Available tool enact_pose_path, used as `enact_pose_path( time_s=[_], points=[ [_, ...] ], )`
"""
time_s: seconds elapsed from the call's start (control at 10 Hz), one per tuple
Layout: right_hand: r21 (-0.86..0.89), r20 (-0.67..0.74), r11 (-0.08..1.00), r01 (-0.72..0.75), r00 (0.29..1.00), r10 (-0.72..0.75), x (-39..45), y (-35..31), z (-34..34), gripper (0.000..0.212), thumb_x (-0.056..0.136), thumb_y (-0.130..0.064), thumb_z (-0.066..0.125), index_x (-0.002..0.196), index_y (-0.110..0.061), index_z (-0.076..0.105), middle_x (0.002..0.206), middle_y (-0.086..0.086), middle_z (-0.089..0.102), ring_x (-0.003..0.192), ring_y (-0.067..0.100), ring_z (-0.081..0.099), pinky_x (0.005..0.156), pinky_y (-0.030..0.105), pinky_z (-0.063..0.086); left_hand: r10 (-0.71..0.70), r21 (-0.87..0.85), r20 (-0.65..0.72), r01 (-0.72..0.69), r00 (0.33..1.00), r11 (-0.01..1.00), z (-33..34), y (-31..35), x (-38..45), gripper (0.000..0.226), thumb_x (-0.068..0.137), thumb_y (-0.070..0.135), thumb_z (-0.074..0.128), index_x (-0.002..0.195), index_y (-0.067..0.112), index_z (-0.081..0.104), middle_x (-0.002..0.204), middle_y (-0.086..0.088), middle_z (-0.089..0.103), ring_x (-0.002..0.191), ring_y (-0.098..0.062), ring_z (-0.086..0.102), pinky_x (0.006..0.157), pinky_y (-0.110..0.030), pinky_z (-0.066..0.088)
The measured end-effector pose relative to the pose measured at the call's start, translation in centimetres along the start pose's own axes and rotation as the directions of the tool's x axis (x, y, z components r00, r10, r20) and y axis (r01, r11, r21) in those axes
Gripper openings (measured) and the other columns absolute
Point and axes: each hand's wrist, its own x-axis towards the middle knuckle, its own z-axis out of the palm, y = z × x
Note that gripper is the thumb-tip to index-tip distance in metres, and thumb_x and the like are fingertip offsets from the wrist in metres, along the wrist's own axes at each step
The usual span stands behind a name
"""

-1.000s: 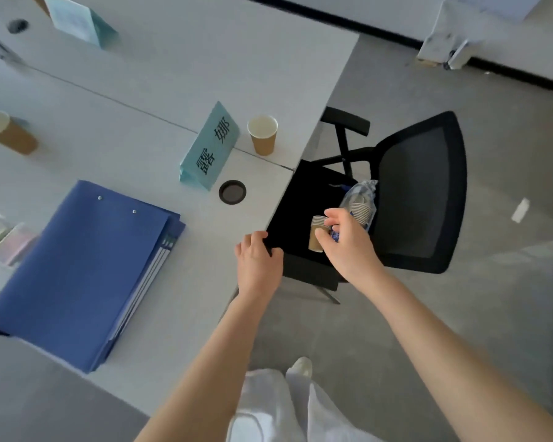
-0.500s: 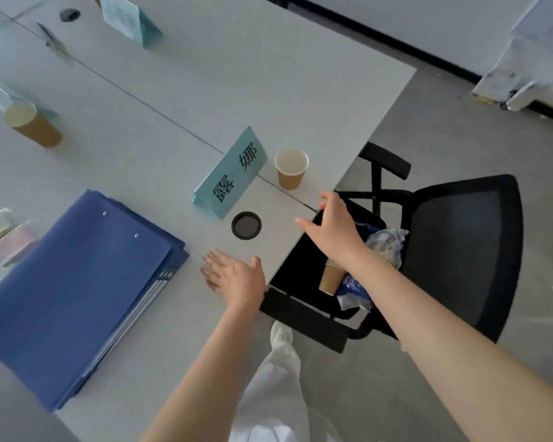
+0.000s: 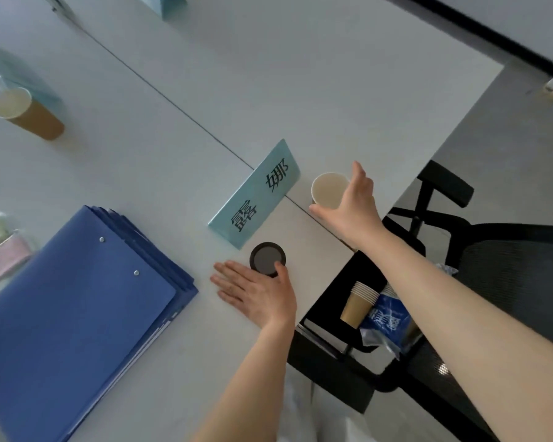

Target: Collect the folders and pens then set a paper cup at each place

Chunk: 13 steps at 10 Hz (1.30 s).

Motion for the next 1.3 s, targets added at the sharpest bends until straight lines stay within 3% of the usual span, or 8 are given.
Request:
enact_pose_path(
  time_s=[0.2,0.5,0.8,1.2,1.3],
  points=[
    [-0.026,0.036,0.997,0.078,0.996,-0.077,1.2,0.3,0.5,0.096,0.078,-0.031,0.078,0.149,-0.010,0.016,0.146,0.014,0.030,0.129,0.032,0.041,0.103,0.035,0.036,0.019,0.035,-0.066,-0.017,0.998,0.999,1.1,0.1,0.1,0.094,0.085,0.058,0.025,0.150,-0.009,0.010,0.159,-0.027,0.007,0.147,-0.045,0.005,0.119,-0.055,0.009],
    [-0.042,-0.043,0.991,0.130,0.990,-0.132,6.1,-3.1,-1.1,0.084,0.079,-0.027,0.078,0.143,-0.007,0.026,0.143,0.012,0.033,0.124,0.027,0.045,0.086,0.019,0.028,0.008,0.095,-0.104,0.002,0.995,0.995,1.7,-0.2,0.3,0.093,0.088,0.058,0.023,0.150,-0.006,0.003,0.160,-0.025,0.001,0.148,-0.042,-0.001,0.119,-0.054,0.007],
    [0.021,-0.033,0.992,0.128,0.991,-0.127,10.5,-5.0,0.3,0.084,0.082,-0.028,0.075,0.145,-0.009,0.023,0.144,0.014,0.033,0.131,0.027,0.039,0.099,0.024,0.031,-0.016,0.135,-0.119,0.033,0.993,0.990,2.0,0.0,0.5,0.095,0.086,0.061,0.023,0.151,-0.006,0.005,0.160,-0.024,0.000,0.148,-0.041,-0.002,0.120,-0.053,0.005],
    [0.059,0.038,0.992,0.116,0.992,-0.118,10.7,-3.3,0.8,0.094,0.083,-0.011,0.074,0.151,-0.008,0.010,0.153,0.013,0.029,0.138,0.026,0.034,0.108,0.029,0.027,-0.011,0.154,-0.121,0.030,0.993,0.988,1.9,0.0,0.6,0.096,0.086,0.062,0.018,0.151,-0.006,0.004,0.161,-0.024,0.000,0.148,-0.041,-0.003,0.120,-0.053,0.005],
    [0.074,0.035,0.995,0.065,0.997,-0.068,10.0,-2.7,0.2,0.095,0.084,-0.018,0.073,0.152,-0.007,0.007,0.152,0.015,0.030,0.139,0.027,0.033,0.109,0.031,0.028,0.003,0.167,-0.197,0.030,0.980,0.986,2.5,-0.3,0.5,0.096,0.086,0.062,0.018,0.151,-0.007,0.004,0.161,-0.024,0.000,0.148,-0.042,-0.002,0.120,-0.054,0.005]
  ],
)
